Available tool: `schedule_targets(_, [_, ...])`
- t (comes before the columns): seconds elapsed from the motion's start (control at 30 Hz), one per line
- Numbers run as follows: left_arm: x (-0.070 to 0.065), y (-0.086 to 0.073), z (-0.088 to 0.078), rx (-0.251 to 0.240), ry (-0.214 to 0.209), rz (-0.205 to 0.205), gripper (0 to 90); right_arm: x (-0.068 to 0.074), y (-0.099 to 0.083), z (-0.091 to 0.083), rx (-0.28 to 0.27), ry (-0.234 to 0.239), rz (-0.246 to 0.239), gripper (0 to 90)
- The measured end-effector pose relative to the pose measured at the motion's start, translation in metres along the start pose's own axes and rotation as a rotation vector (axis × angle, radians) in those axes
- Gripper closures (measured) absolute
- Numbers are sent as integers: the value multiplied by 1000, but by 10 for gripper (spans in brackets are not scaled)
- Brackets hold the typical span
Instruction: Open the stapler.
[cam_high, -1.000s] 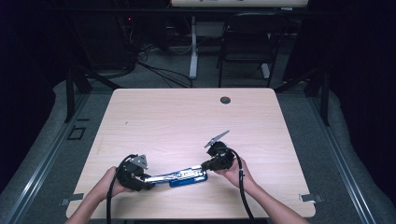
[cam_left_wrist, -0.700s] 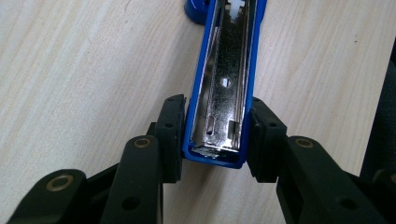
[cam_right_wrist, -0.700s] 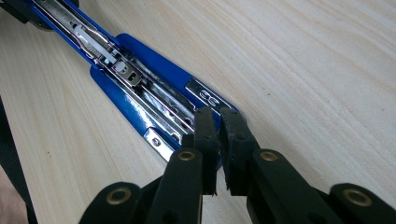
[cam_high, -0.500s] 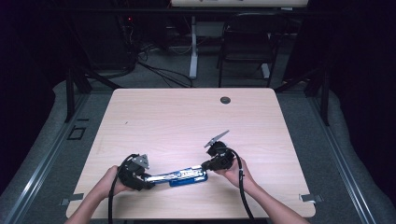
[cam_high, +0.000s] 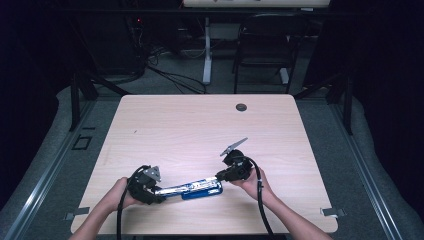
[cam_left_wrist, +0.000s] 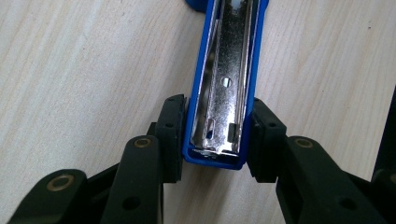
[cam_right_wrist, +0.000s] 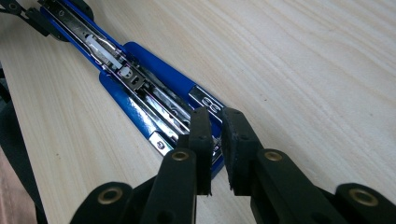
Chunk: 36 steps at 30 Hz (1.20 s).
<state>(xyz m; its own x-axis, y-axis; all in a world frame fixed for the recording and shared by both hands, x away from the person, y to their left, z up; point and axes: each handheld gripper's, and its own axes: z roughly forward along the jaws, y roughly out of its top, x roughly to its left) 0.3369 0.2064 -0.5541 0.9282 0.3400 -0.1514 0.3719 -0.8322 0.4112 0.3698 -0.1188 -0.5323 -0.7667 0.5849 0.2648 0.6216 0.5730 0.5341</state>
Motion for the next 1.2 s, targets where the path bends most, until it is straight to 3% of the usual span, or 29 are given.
schedule_targets(0.57, [0, 0, -1, -3, 3, 8, 634, -14, -3, -16, -10, -33, -3, 686])
schedule_targets(1.03, [0, 0, 0, 1, -3, 9, 634, -37, -10, -29, 44, -107, -8, 371])
schedule_targets(1.2, [0, 0, 0, 2, -2, 10, 634, -47, -12, -30, 97, -131, -8, 257])
